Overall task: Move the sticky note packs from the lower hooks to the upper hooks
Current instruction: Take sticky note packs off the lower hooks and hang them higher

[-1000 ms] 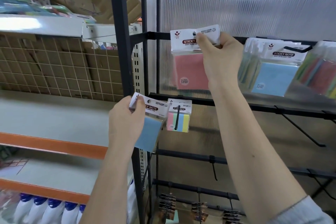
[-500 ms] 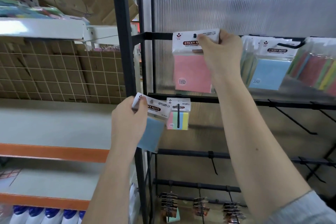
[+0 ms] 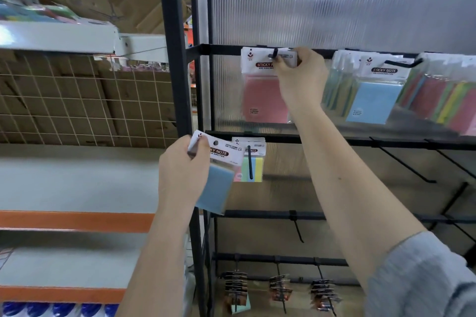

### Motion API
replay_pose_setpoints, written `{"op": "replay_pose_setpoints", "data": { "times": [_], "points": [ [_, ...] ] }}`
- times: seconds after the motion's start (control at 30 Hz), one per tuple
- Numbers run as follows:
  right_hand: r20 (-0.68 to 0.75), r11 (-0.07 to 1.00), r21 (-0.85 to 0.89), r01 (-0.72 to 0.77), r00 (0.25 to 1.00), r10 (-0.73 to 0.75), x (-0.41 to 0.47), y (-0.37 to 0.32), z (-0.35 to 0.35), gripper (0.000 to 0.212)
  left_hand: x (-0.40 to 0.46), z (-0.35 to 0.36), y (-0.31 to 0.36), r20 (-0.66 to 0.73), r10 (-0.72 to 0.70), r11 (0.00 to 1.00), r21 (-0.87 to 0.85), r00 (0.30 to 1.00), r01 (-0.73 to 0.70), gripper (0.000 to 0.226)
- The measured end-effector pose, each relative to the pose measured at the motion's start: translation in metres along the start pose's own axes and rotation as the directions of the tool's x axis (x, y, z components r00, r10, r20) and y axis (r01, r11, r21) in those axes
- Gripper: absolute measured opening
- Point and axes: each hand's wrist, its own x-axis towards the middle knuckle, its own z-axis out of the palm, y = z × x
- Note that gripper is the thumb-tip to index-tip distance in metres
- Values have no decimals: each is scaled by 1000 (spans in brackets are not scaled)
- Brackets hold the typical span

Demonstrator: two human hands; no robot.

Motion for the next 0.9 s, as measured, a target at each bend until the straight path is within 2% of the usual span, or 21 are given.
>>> {"op": "replay_pose_setpoints", "data": {
  "times": [0.07,0.13,0.23,0.4,0.5,0.7,0.8,0.9],
  "points": [
    [-14,1000,0,-20,1000,20,2,3,2,27,1,0,-1,4,12,1000,24,1000,-12,36],
    [-27,1000,3,-27,999,27,2,5,2,18,3,0,-1,16,14,999,29,1000,-15,36],
    [-62,999,26,-25,998,27,-1,8,-3,28,4,1,0,55,13,1000,24,998,-15,34],
    [-152,998,-46,-51,987,43,-11,29,-24,15,3,6,7,96,31,998,57,995,-36,30],
    [-140,996,-80,-49,989,37,-20,49,-43,16,1,12,12,104,38,998,42,994,-42,32],
    [-124,989,-50,-143,983,136,-43,97,-90,22,-12,38,33,76,107,994,23,991,-109,34],
    [-31,975,-86,-204,979,202,-46,123,-114,17,-19,57,48,70,129,991,22,989,-131,35],
    [152,939,-273,-211,954,259,-39,149,-139,17,-24,80,68,81,177,984,-32,981,-175,38]
  ]
}}
